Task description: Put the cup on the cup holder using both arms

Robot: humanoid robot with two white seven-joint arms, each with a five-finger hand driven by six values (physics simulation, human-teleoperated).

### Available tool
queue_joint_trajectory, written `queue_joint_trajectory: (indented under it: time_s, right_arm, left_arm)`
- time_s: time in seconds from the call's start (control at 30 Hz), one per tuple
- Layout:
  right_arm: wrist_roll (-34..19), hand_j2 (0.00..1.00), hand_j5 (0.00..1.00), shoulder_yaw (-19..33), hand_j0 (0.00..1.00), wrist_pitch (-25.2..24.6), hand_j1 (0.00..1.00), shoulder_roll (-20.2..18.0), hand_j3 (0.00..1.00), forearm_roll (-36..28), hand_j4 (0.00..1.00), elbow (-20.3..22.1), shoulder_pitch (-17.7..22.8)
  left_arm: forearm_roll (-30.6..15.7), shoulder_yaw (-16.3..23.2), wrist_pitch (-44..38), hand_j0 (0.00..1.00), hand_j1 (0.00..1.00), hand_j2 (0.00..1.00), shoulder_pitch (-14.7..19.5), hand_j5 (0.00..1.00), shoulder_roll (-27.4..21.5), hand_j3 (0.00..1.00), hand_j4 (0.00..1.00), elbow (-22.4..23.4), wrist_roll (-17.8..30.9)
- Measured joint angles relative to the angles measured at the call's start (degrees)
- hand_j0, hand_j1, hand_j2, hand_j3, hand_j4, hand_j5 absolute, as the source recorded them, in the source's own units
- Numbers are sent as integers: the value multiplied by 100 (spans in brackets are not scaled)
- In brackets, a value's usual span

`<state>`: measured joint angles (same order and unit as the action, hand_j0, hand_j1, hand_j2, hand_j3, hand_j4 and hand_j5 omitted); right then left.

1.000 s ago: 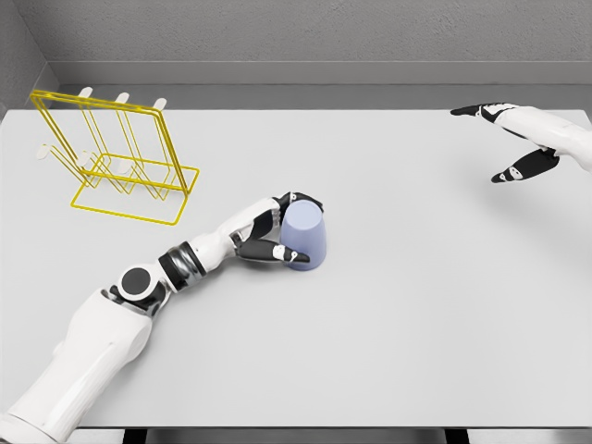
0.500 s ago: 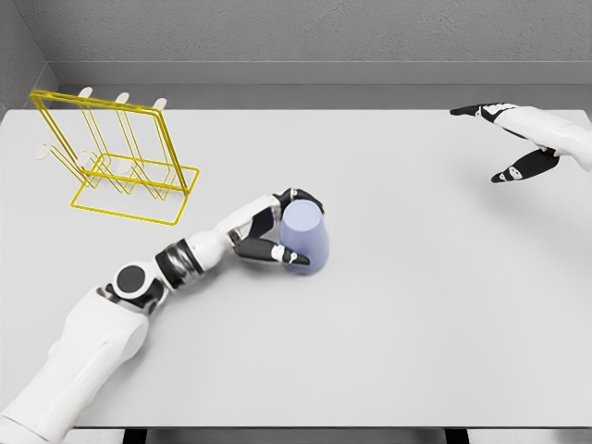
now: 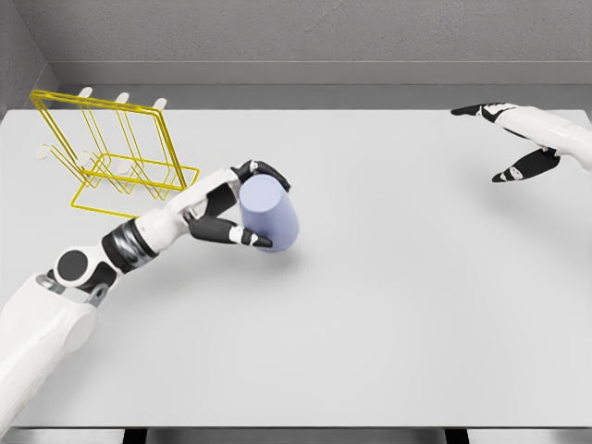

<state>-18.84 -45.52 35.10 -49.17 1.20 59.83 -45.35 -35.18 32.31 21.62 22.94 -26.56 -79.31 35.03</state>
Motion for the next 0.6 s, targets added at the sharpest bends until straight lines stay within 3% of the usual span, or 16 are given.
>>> queue_joint_trajectory:
  time_s: [0.33, 0.6]
  right_arm:
    - [0, 100, 100, 0, 100, 0, 100, 1, 100, 0, 100, 0, 9]
    - [0, 100, 100, 0, 100, 0, 100, 3, 100, 0, 100, 0, 9]
  left_arm:
    - [-422, -217, -23, 41, 41, 41, -123, 41, -711, 41, 41, -731, -25]
    - [-586, -403, -87, 41, 41, 41, -88, 41, -907, 41, 41, -959, -38]
